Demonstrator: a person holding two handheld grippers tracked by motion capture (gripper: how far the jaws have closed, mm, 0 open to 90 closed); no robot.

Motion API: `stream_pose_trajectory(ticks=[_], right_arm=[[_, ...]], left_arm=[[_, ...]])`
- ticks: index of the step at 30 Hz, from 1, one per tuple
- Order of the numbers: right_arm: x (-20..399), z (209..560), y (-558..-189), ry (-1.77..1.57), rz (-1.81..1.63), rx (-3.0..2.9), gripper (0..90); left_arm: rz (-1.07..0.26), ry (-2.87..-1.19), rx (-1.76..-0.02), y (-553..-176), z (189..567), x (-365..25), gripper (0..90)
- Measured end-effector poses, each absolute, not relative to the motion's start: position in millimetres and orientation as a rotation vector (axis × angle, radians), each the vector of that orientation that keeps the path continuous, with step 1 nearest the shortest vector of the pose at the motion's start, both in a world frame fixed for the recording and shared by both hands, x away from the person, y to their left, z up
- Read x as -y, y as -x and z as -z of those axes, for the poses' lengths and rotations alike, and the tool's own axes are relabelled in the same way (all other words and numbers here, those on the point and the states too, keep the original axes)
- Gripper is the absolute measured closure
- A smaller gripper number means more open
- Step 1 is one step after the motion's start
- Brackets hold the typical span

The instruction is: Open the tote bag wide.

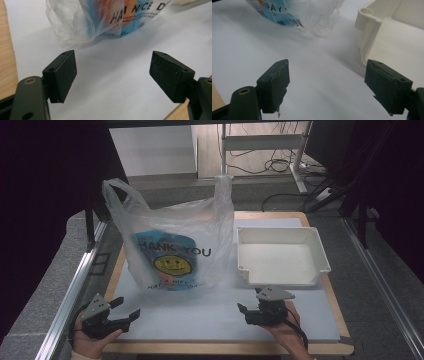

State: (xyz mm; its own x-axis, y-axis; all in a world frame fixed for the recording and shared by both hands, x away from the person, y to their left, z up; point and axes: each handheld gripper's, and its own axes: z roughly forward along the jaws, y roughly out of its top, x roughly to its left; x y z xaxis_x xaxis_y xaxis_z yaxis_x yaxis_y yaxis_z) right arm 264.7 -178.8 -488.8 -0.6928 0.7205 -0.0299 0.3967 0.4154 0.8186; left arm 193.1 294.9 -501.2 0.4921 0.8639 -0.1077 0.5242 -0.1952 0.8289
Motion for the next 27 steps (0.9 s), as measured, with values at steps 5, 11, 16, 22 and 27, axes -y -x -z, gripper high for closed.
stream_pose_trajectory(ticks=[5,11,16,22,27], right_arm=[[177,480,-267,-0.952,-1.189,-2.283,20.3],[171,471,-269,-0.936,-1.206,-2.277,20.3],[168,468,-270,-0.934,-1.218,-2.276,20.3],[163,462,-271,-0.917,-1.234,-2.279,20.4],[159,457,-274,-0.909,-1.251,-2.279,21.2]], left_arm=[[-0.473,-1.831,-1.157,-193,491,-300,21.8],[-0.464,-1.809,-1.162,-195,478,-303,22.3],[-0.455,-1.807,-1.156,-197,471,-300,22.4],[-0.449,-1.814,-1.150,-202,467,-296,22.6],[-0.453,-1.815,-1.139,-205,460,-295,22.5]])
